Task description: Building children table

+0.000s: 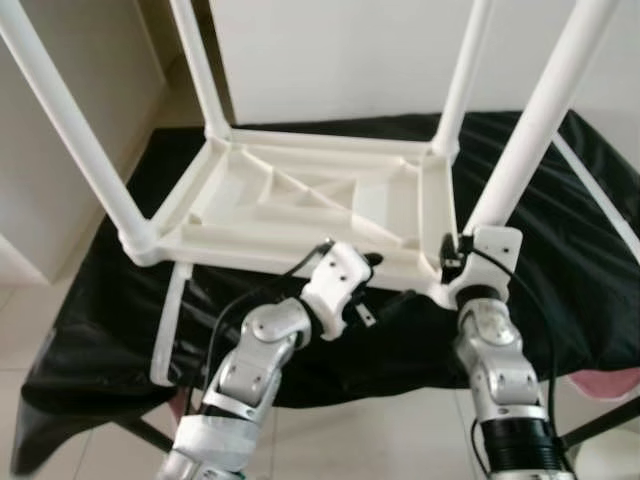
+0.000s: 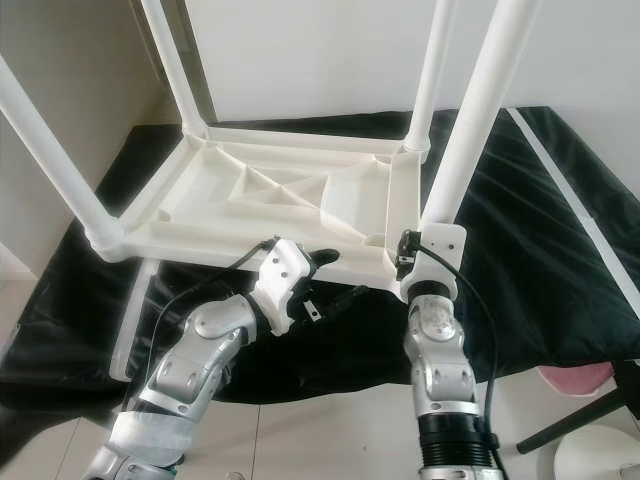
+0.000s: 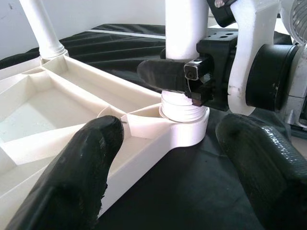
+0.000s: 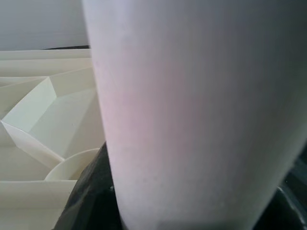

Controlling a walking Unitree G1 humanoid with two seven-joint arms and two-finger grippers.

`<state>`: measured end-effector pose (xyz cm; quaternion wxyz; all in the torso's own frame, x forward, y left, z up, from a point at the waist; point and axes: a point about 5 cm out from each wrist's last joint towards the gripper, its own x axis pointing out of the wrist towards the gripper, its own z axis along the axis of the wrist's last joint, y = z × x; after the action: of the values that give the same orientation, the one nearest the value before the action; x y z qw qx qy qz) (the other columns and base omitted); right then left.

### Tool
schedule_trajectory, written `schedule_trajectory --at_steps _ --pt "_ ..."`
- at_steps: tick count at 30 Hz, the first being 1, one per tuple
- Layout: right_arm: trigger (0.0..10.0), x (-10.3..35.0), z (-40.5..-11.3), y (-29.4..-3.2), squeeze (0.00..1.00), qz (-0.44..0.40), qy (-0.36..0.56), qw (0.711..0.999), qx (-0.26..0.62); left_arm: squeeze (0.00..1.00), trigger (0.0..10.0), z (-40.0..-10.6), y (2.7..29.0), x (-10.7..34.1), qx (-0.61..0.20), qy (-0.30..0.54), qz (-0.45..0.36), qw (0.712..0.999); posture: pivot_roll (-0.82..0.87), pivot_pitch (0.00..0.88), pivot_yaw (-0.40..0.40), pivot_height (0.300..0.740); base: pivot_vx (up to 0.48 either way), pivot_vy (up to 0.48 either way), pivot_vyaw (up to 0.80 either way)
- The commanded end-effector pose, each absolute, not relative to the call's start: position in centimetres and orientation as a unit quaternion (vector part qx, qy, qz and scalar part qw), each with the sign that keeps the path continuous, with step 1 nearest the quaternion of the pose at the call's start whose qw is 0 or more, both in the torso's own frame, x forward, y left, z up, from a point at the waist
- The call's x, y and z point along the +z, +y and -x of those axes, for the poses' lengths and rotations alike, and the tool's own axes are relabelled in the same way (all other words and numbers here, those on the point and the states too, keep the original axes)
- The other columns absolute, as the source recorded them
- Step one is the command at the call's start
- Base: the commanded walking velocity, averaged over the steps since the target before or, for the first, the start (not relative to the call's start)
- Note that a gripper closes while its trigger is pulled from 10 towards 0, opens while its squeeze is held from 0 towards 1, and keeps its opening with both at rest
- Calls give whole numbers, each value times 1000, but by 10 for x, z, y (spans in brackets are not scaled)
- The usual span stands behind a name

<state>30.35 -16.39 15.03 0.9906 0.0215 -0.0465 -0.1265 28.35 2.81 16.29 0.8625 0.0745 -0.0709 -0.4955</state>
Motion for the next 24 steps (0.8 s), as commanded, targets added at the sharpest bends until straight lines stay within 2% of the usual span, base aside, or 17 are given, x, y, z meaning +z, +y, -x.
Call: schedule_trajectory --at_steps 1,14,15,16,17,24 --pt "10000 142 -301 -162 0 -44 -26 990 -130 0 10000 -282 28 162 -494 -71 -76 864 -62 4 45 740 0 0 0" --pt "10000 150 -303 -159 0 -44 -49 992 -112 0 10000 -283 30 163 -494 -71 -79 863 -60 0 46 740 0 0 0" --pt "10000 151 -304 -161 675 -41 -53 992 -111 0 10000 -283 30 163 -494 -72 -80 863 -60 0 47 740 0 0 0" --pt "10000 151 -304 -161 675 -41 -53 992 -111 0 10000 -283 30 163 -494 -72 -80 863 -60 0 47 740 0 0 0" --pt "10000 154 -306 -166 1000 -52 -63 991 -106 0 10000 -284 30 164 -493 -73 -79 863 -61 0 47 740 0 0 0" --pt "10000 158 -309 -175 1000 -53 -82 994 -53 0 10000 -283 30 164 -495 -73 -80 862 -64 0 49 740 0 0 0"
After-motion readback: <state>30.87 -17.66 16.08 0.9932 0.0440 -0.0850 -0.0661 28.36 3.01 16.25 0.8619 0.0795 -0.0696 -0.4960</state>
